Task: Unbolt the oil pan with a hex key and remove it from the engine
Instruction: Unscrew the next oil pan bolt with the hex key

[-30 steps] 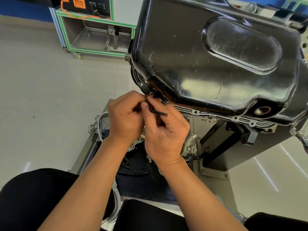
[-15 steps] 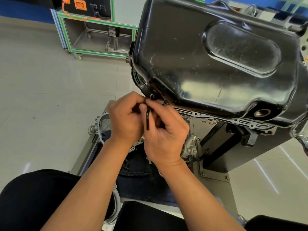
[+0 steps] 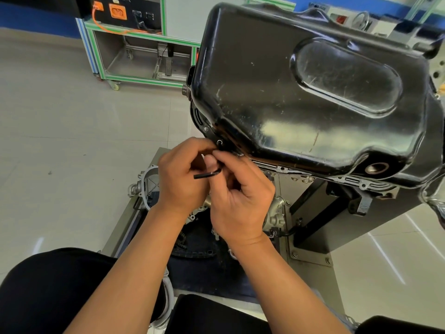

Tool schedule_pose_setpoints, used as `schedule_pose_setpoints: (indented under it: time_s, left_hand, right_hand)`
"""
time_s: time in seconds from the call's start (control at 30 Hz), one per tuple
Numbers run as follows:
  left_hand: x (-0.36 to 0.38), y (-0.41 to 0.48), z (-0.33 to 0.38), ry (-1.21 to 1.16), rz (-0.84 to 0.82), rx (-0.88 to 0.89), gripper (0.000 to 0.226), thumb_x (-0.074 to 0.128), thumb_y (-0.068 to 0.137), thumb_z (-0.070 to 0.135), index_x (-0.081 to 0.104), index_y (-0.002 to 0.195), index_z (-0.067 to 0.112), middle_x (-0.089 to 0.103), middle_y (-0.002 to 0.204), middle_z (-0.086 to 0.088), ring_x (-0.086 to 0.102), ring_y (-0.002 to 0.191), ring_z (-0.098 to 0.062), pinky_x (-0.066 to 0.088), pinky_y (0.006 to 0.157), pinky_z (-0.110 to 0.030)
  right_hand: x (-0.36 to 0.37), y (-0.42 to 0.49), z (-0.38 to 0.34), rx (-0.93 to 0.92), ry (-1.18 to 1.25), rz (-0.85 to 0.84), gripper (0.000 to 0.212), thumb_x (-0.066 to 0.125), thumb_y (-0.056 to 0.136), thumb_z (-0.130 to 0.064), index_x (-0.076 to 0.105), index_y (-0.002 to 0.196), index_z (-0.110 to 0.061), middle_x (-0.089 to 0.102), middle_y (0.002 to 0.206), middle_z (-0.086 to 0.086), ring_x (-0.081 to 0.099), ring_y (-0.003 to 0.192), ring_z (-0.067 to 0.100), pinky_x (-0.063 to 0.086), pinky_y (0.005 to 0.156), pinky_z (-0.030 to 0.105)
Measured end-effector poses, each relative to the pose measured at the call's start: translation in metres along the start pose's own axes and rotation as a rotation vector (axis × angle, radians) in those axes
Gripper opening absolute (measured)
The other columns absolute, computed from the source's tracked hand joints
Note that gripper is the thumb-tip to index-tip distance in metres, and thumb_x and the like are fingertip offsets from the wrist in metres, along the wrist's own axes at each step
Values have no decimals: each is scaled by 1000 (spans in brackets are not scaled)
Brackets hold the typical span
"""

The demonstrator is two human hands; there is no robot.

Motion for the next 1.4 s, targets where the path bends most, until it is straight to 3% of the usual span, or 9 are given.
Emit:
schedule_pose_setpoints:
  time_s: [0.1,0.3,0.53,0.7,0.83,1.03,1.17,1.27,1.4]
  left_hand:
    - [3,-1,4,-24,-66,38,20,62,94,15,72,95,-2,67,75,-5,58,67,-8,44,64,-14]
    - [-1,3,1,35,7,-26,21,66,82,6,62,64,-2,55,56,-5,44,55,-12,33,51,-15]
    - [2,2,10,2,-79,39,16,64,91,14,73,83,3,62,68,1,51,62,-6,39,60,-11]
    - [0,4,-1,42,-3,-60,16,66,81,2,63,67,-3,60,58,-10,49,55,-17,40,49,-29]
    - [2,4,6,-1,-70,8,11,65,88,5,73,92,-2,68,78,-4,60,69,-8,47,64,-14]
    - [0,6,4,13,-21,-37,26,61,87,13,65,65,0,57,59,-3,48,56,-11,35,54,-13]
    - [-1,5,1,-51,-11,-74,20,60,86,16,68,81,-2,66,67,-8,58,61,-13,46,55,-23]
    - [0,1,5,-59,-65,-23,18,59,94,13,72,97,1,66,78,0,59,71,-3,44,65,-15]
    - [-1,1,7,-42,-51,-1,29,56,99,21,73,83,2,58,76,7,52,69,5,37,65,-10]
  right_hand:
    - [-1,0,0,0,0,2,12,75,85,-2,76,95,4,70,80,5,58,73,1,48,73,15]
    - [1,-1,-2,-15,-7,11,14,76,84,2,75,97,4,68,85,0,59,78,-1,50,75,13]
    - [-2,0,1,2,-13,8,12,76,84,1,76,95,3,72,81,7,57,77,-4,48,74,14]
    - [1,1,-4,-13,22,21,12,72,86,-4,75,96,3,71,85,5,66,78,8,52,77,16]
    - [0,1,-3,-5,0,4,14,72,87,-7,76,96,2,73,84,6,66,78,6,53,76,19]
    - [3,0,-1,-2,-11,24,14,76,84,-2,76,97,3,68,85,-1,59,78,-2,50,76,14]
    - [2,-1,0,-8,17,11,16,76,83,3,75,99,4,74,88,9,66,81,5,55,77,21]
    - [2,-1,3,-2,5,18,17,76,83,4,76,99,4,74,86,11,64,80,4,56,76,23]
    - [3,-1,1,-5,-1,30,16,75,84,2,75,100,4,73,87,10,66,82,7,58,76,27]
Point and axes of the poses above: each hand's wrist, its own y-axis towards the middle knuckle, its own x-axis out of the palm, z = x × y, the point moved 8 cm from there along y, towards the middle knuckle
